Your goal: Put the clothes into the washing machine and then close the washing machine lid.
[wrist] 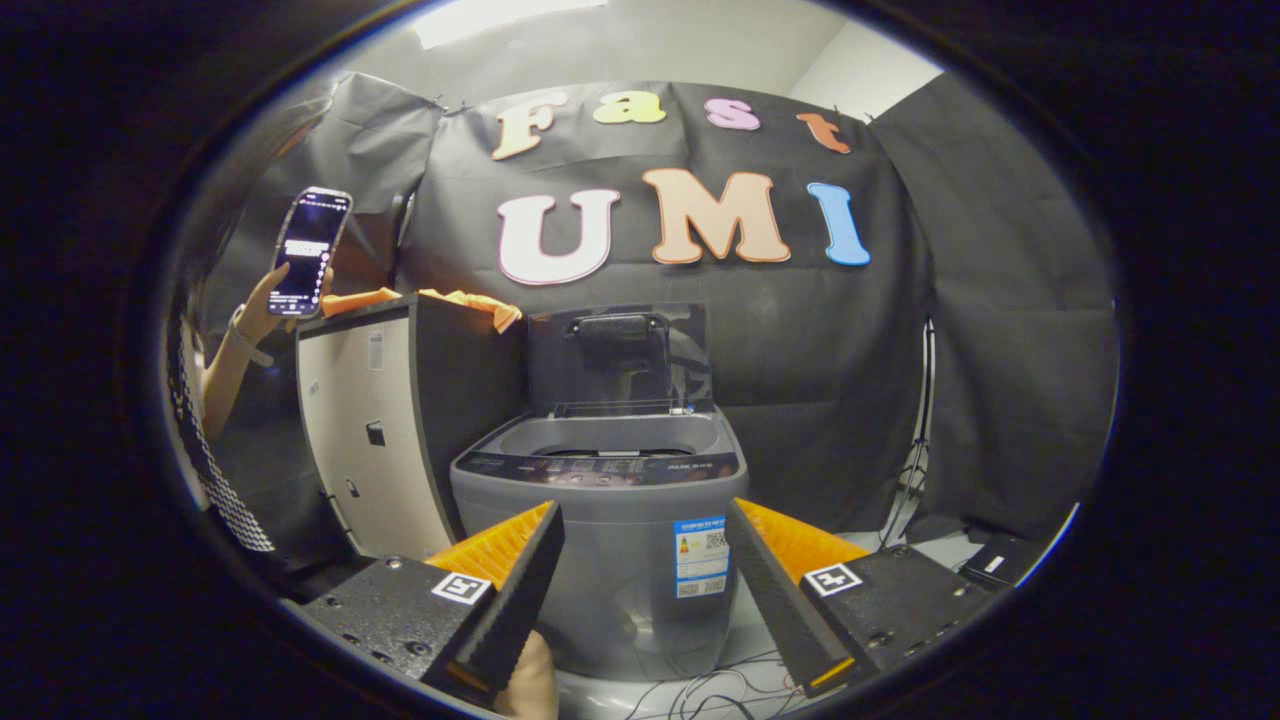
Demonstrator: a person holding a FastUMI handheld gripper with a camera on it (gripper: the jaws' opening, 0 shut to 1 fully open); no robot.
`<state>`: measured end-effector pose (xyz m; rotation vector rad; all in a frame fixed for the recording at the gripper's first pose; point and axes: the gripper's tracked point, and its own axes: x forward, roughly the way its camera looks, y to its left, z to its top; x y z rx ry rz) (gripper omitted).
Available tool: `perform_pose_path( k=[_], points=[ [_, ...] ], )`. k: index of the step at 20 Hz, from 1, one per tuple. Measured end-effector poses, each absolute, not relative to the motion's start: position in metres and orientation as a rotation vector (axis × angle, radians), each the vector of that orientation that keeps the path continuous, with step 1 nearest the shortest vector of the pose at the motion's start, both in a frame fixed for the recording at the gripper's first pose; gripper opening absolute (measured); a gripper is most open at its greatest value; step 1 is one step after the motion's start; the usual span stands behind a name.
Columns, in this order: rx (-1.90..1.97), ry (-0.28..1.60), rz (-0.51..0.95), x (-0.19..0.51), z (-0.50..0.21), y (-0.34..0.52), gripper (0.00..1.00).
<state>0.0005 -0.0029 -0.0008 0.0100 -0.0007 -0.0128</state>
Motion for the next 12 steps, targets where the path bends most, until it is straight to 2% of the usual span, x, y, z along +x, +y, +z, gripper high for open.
perform_pose_path(
  k=[12],
  points=[
    [0.014,0.000,-0.014,0.0003,-0.0006,-0.0035,0.98]
  ],
)
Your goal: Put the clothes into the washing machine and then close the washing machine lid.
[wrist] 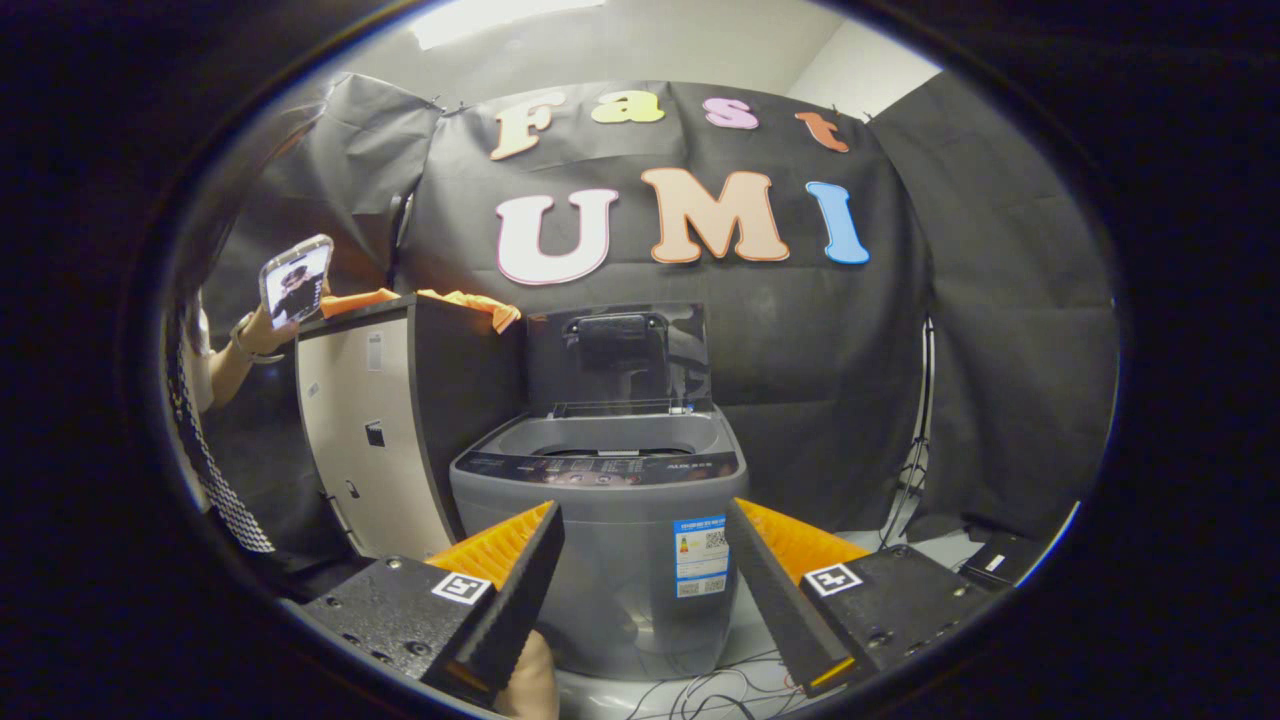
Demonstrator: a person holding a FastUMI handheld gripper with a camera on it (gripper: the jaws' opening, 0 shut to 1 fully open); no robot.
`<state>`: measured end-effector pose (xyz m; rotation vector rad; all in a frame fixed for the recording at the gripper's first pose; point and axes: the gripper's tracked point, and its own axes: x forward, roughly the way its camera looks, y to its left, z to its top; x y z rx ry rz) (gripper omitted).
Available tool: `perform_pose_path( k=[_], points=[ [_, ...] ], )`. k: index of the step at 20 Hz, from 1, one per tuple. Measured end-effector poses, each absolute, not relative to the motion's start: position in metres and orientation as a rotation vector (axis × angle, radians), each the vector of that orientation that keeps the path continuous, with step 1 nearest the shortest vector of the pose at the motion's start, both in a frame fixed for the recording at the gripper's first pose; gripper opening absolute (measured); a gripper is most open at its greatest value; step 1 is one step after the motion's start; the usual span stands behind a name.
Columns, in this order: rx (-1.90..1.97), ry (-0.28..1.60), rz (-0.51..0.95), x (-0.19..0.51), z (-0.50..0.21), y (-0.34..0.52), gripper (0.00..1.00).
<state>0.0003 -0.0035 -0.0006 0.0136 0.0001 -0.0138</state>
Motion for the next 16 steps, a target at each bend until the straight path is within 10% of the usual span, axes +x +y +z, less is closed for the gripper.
perform_pose_path(
  k=[16],
  points=[
    [0.014,-0.013,-0.072,0.0071,0.0018,-0.0118,0.98]
  ],
)
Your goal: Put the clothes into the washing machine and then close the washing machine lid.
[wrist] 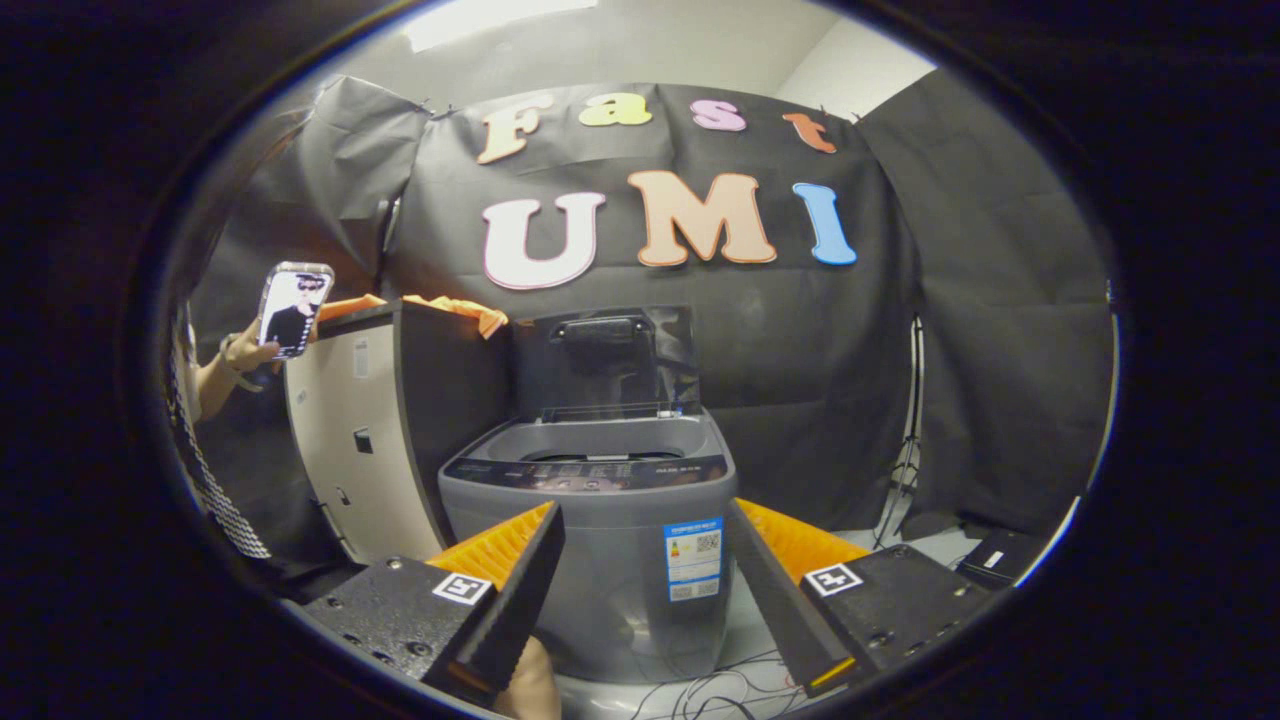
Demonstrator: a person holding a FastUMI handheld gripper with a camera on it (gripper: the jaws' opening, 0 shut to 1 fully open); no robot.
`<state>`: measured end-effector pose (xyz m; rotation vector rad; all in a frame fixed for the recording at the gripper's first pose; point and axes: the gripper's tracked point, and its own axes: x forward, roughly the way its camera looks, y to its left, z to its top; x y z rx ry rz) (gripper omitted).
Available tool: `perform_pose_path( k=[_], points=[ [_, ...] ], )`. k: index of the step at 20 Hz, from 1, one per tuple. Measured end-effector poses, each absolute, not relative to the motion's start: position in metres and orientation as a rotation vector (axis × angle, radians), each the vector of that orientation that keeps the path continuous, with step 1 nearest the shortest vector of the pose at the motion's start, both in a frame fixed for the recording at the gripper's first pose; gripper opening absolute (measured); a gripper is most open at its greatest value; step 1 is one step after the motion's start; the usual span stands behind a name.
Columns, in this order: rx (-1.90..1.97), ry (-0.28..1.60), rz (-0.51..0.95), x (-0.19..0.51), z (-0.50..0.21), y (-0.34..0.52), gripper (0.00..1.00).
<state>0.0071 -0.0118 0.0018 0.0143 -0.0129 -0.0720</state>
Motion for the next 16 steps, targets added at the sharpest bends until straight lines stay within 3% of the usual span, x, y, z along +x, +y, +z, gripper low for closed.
perform_pose_path(
  k=[5,11,16],
  points=[
    [0.059,-0.093,-0.042,0.041,0.039,0.028,0.97],
    [0.065,-0.216,0.045,0.092,0.139,0.103,0.96],
    [0.047,-0.182,0.144,0.137,0.198,0.172,0.97]
  ],
)
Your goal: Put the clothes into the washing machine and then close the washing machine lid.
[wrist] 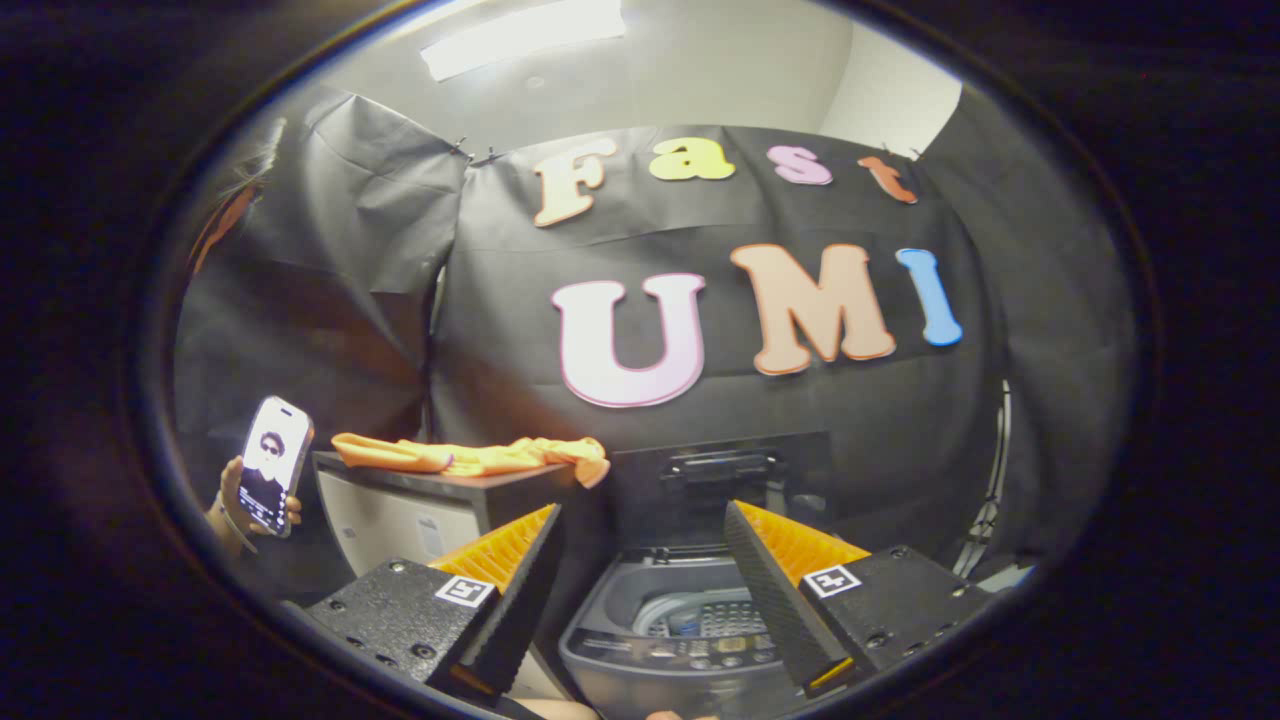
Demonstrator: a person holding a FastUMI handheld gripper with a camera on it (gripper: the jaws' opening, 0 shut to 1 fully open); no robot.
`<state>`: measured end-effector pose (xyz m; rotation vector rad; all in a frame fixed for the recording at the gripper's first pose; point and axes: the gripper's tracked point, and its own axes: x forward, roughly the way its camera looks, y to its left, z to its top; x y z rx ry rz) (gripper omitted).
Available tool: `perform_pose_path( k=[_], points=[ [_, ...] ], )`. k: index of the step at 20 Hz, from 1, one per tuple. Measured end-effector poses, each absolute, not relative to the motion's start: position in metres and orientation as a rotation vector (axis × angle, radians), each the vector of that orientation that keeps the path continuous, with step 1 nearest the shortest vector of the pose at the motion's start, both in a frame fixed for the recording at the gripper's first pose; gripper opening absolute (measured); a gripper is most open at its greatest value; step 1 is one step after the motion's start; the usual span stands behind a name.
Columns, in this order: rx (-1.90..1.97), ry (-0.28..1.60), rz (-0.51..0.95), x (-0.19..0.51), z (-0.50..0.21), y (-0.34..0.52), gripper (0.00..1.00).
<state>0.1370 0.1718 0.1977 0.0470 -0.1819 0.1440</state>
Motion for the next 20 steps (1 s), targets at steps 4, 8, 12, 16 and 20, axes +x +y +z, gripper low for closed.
perform_pose_path(
  k=[4,8,12,16,20],
  points=[
    [0.009,-0.124,0.244,0.169,0.231,0.239,0.97],
    [-0.057,-0.046,0.321,0.208,0.259,0.314,0.97],
    [-0.069,0.050,0.410,0.241,0.277,0.389,0.98],
    [-0.138,0.143,0.418,0.283,0.272,0.438,0.97],
    [-0.097,0.392,0.412,0.307,0.233,0.455,0.97]
  ],
)
